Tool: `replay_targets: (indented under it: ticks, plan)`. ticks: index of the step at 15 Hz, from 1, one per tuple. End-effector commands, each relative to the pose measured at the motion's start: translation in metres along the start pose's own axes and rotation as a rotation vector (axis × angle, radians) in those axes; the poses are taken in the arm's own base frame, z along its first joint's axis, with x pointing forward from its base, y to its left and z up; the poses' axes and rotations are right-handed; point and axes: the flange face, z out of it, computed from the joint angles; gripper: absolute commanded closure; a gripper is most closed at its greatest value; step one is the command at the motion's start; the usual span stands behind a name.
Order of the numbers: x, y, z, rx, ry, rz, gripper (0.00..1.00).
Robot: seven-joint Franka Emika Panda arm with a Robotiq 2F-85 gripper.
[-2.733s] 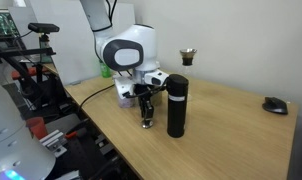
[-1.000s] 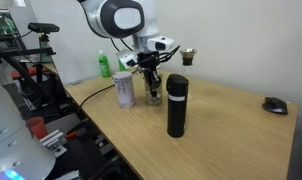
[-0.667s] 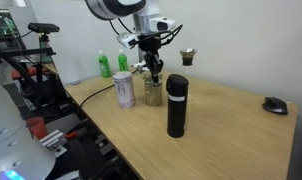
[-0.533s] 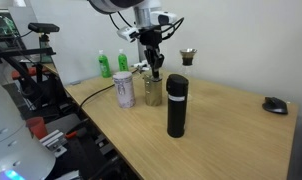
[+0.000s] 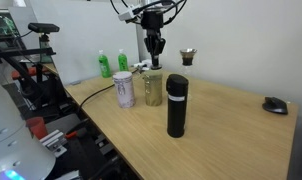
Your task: Put the lid on the flusk.
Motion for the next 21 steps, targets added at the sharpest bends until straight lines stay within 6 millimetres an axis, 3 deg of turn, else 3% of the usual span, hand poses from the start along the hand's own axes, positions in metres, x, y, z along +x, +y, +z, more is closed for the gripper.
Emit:
replay_targets:
  ticks: [1, 9, 10, 12, 21]
  plan:
    - [0.001, -0.001, -0.002, 0.002, -0.018, -0.003, 0.94]
    - [0.001, -0.002, -0.004, 0.003, -0.040, -0.007, 0.94]
    - [0.001, -0.002, -0.004, 0.003, -0.040, -0.007, 0.99]
    - [0.007, -0.004, -0.013, -0.011, -0.049, -0.014, 0.99]
    - [0.085, -0.024, -0.052, -0.032, 0.029, -0.056, 0.99]
